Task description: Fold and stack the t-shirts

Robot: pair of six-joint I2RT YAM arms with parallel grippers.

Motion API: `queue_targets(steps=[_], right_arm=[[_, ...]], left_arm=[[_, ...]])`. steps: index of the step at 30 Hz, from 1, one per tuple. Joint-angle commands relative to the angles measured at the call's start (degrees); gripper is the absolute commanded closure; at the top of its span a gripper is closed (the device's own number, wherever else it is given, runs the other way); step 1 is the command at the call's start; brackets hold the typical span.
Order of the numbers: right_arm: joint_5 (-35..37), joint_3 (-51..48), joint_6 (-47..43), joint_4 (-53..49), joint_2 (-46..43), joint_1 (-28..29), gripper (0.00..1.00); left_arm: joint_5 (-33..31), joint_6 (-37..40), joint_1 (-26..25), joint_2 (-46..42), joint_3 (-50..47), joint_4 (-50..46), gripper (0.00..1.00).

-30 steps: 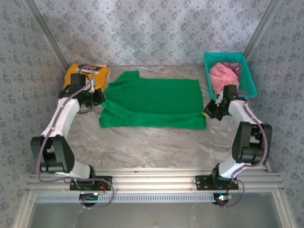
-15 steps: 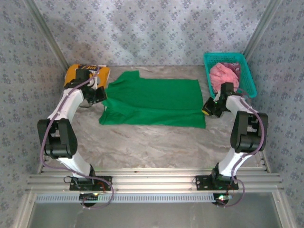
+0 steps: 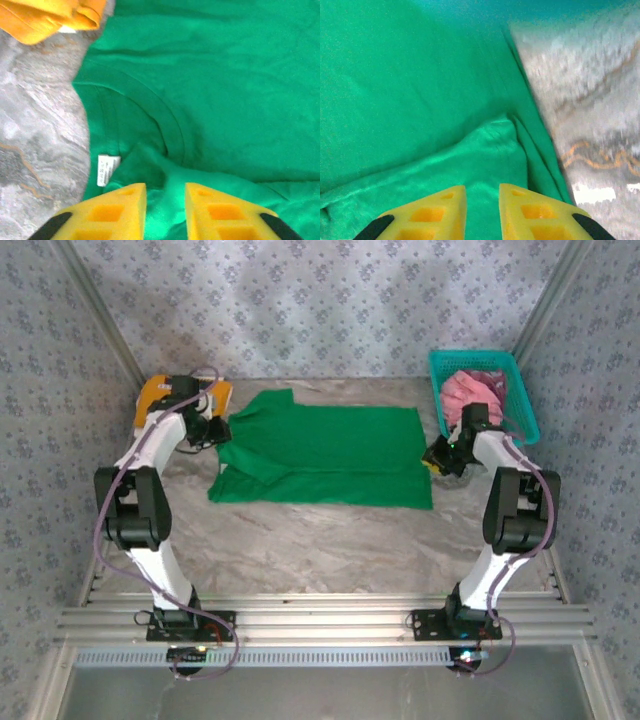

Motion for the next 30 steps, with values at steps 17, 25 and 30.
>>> queue_targets(steps=[17, 25, 30], right_arm=[[-0.3, -2.1, -0.9, 9.8, -9.5, 11.4, 0.74], [-1.3, -2.1, 0.3, 12.5, -7.3, 12.4, 0.74], [-2.5, -2.0, 0.4, 13.1, -6.3, 12.5, 0.74]], left_arm=[[-0.2, -9.0, -11.1, -10.8, -9.9, 4.5, 0.48], [1.0, -16.7, -12.0, -3.3, -15.0, 12.5, 0.36], [-1.5, -19.8, -12.2, 0.1, -14.8, 15.8, 0.3]])
